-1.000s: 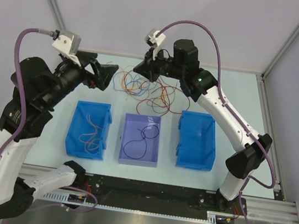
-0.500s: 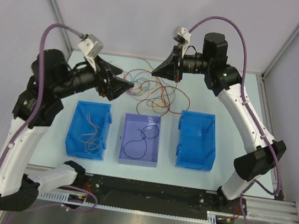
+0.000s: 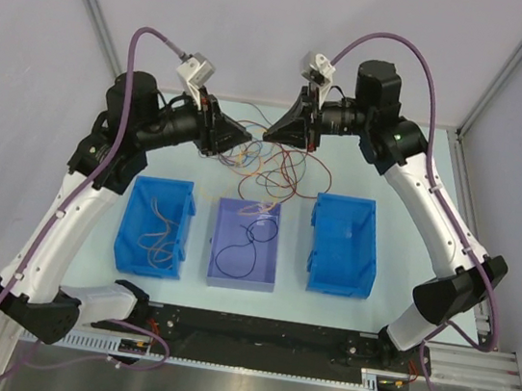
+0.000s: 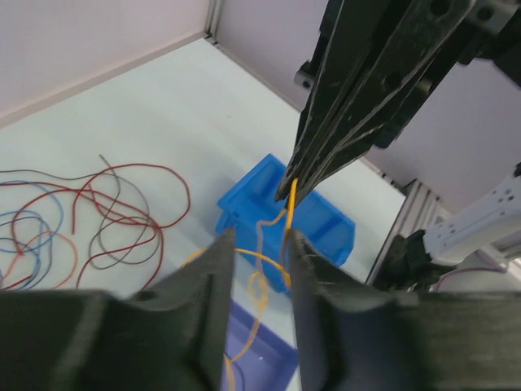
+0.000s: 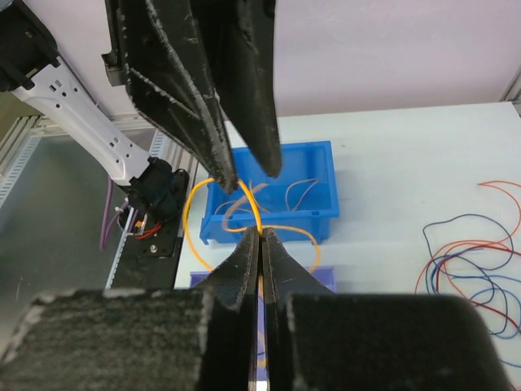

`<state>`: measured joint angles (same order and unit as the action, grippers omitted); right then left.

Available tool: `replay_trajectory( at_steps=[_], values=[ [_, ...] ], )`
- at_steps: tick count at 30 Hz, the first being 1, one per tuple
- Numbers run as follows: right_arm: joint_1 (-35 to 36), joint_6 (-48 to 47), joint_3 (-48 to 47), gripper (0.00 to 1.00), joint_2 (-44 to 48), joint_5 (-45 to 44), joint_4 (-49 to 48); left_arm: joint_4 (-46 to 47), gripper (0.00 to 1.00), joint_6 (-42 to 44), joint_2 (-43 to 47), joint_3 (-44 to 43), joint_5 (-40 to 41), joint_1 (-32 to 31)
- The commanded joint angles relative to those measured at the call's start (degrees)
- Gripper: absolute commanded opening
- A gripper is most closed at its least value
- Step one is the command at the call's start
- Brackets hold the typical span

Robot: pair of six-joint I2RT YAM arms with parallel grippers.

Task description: Untangle the cables

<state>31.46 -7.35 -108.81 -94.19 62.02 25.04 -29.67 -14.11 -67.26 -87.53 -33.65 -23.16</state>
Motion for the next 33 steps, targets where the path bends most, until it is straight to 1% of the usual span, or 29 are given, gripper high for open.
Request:
replay_trajectory(
  at_steps=[1,4,10,12,17,19,20,21,22,23,25,26,29,30,33],
  values=[
    [0.5,-0.6,0.5,0.00,2.3,0.0,-0.7,3.8,0.21,-1.4,0.3,0.0,-2.0,-1.0],
    [0.8,0.6,1.4,0.00,2.5,-0.1,-2.2,4.4,0.13,-1.9,0.8,0.7,-1.9,-1.2],
    [1.2,1.6,2.6,0.00,2.7,-0.6,-3.9,3.5,0.02,-1.8,1.2,1.6,-1.4,-1.4],
    [1.2,1.9,2.6,0.00,2.7,-0.8,-4.1,3.5,0.00,-1.8,1.7,2.3,-1.7,-1.5],
    [1.3,2.3,2.6,0.00,3.0,-1.7,-4.6,3.5,0.00,-1.6,2.5,3.2,-1.2,-1.9],
    [1.3,2.5,2.6,0.38,3.0,-2.9,-4.5,3.2,0.00,-1.6,3.6,3.3,1.0,-2.0],
    [1.3,2.6,2.6,0.69,3.1,-4.6,-4.3,3.0,0.00,-1.4,4.1,3.2,3.8,-2.0],
    [1.2,2.8,2.6,0.78,3.2,-5.8,-4.1,2.6,0.00,-1.1,4.7,3.1,5.9,-2.0],
    [1.2,3.1,2.6,0.84,3.2,-7.3,-4.1,1.8,0.00,-0.8,5.5,2.9,7.7,-2.0],
    [1.2,3.7,2.6,0.90,3.2,-11.0,-4.6,1.2,0.00,-0.4,5.9,2.5,10.5,-1.9],
    [1.3,5.1,2.6,0.92,3.3,-14.7,-5.2,-0.9,0.00,0.5,6.3,2.2,13.7,-1.9],
    [1.3,5.6,2.6,0.93,3.3,-17.7,-5.8,-1.8,0.00,0.8,6.8,1.7,18.0,-1.9],
    [1.4,7.1,3.5,0.93,3.5,-21.8,-7.0,-4.0,0.00,1.4,8.6,1.2,25.4,-1.5],
    [1.3,7.1,3.9,0.93,3.8,-22.6,-7.5,-4.5,0.00,1.2,9.1,1.2,32.0,-1.4],
    [1.5,9.5,5.3,0.93,4.1,-26.2,-9.4,-7.3,0.00,1.0,10.0,0.7,41.3,-1.0]
  ],
)
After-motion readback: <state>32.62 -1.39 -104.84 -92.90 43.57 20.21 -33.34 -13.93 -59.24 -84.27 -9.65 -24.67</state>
